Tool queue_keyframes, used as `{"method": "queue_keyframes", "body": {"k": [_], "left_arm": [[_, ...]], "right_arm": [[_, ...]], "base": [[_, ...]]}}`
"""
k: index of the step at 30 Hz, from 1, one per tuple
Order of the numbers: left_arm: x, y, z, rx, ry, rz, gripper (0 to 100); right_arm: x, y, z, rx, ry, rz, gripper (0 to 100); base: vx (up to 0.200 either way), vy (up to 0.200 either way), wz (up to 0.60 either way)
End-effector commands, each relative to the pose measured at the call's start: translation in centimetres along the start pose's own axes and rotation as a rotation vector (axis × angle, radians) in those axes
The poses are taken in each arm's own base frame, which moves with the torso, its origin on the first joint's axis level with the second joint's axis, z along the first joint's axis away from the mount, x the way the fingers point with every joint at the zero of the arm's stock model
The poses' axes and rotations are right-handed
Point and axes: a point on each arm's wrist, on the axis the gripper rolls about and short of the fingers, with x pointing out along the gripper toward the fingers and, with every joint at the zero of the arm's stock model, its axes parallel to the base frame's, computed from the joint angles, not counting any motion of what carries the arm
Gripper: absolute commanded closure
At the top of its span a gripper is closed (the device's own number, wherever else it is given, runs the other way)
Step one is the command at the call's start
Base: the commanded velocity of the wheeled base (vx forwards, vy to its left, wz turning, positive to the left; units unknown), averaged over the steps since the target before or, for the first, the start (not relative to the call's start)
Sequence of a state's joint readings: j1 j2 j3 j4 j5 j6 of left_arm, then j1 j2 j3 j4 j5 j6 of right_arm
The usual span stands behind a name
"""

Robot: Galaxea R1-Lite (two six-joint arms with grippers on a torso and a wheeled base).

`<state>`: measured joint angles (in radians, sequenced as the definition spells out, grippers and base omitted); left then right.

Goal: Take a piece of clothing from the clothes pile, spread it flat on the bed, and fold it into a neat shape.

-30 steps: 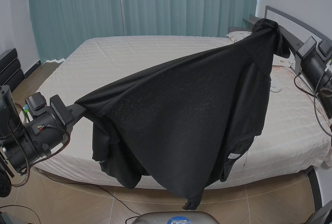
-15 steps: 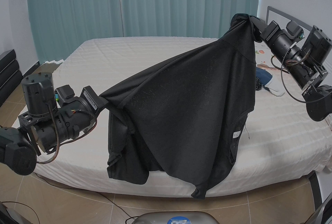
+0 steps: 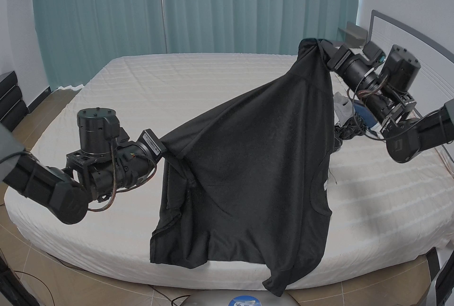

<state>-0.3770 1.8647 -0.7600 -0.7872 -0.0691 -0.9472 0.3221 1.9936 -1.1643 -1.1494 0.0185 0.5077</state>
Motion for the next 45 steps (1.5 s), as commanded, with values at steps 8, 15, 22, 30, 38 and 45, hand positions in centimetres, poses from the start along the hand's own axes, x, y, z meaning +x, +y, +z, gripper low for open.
{"method": "queue_keyframes", "body": {"k": [8,15,22,30,38,45], "left_arm": [[6.6,4.2,-1.5,-0.036,0.044,0.118,100],[8.6,5.5,-2.0,-0.059,0.054,0.145,100],[10.0,6.2,-2.4,-0.113,0.046,0.158,100],[11.1,7.3,-2.5,-0.137,0.034,0.168,0],[9.9,6.6,0.8,-0.155,-0.080,0.136,0],[9.1,6.6,1.8,-0.163,-0.103,0.140,0]], "right_arm": [[1.0,-7.0,-9.6,0.007,0.153,-0.168,100],[0.8,-8.6,-11.9,0.058,0.195,-0.208,100],[0.4,-10.4,-13.5,0.068,0.227,-0.249,100],[0.0,-11.4,-15.7,0.071,0.279,-0.272,0],[0.1,-12.4,-12.3,0.081,0.206,-0.284,0],[-0.4,-13.0,-12.2,0.133,0.229,-0.312,0]], "base": [[0.000,0.000,0.00],[0.000,0.000,0.00],[0.000,0.000,0.00],[0.000,0.000,0.00],[0.000,0.000,0.00],[0.000,0.000,0.00]]}}
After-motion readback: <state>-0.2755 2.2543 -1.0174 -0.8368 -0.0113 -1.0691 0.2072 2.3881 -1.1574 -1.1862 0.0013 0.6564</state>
